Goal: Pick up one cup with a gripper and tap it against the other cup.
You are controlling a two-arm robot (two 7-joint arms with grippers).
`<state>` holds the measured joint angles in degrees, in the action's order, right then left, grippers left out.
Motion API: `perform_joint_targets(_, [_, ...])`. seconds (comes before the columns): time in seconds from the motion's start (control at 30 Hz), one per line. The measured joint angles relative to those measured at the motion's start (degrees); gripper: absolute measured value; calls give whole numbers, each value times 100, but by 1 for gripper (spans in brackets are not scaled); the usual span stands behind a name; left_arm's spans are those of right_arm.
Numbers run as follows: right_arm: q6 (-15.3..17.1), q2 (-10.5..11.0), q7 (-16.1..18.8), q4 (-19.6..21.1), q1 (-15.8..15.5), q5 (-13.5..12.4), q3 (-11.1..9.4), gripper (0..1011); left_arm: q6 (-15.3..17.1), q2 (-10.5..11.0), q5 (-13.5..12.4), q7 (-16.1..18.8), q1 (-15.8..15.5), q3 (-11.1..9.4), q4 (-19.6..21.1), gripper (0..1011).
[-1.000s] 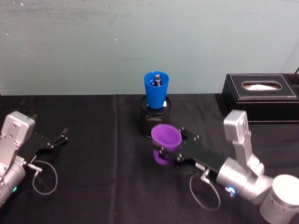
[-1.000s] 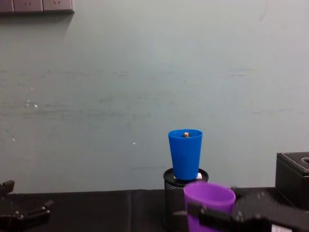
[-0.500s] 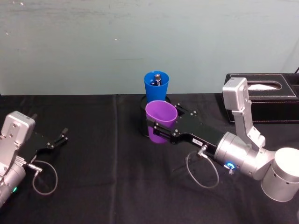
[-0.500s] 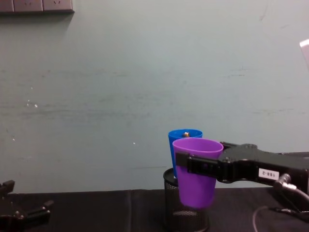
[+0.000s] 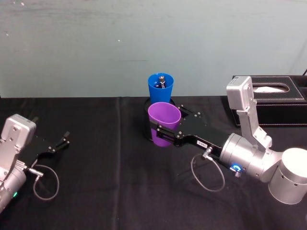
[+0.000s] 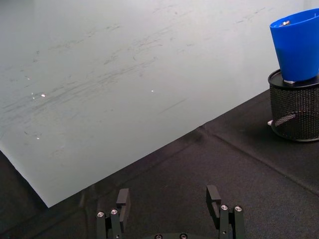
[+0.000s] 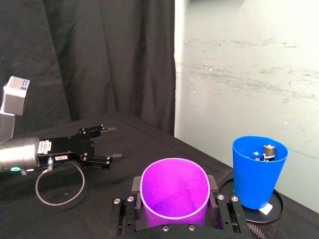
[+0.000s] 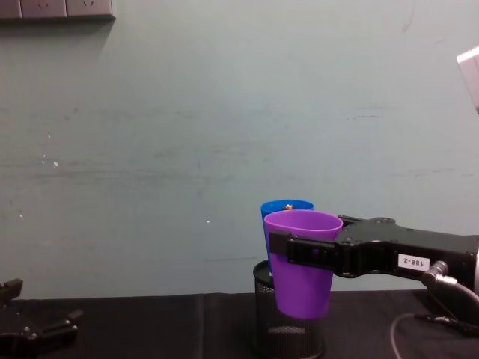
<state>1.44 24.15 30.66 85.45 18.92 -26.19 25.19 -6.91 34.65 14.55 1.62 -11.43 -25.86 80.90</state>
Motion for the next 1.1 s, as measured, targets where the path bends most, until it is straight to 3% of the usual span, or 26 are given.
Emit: perform_joint_targets(1.1, [-36, -17, 3, -12, -20, 12, -19, 735, 0, 0, 0, 0, 0, 0, 0, 1000])
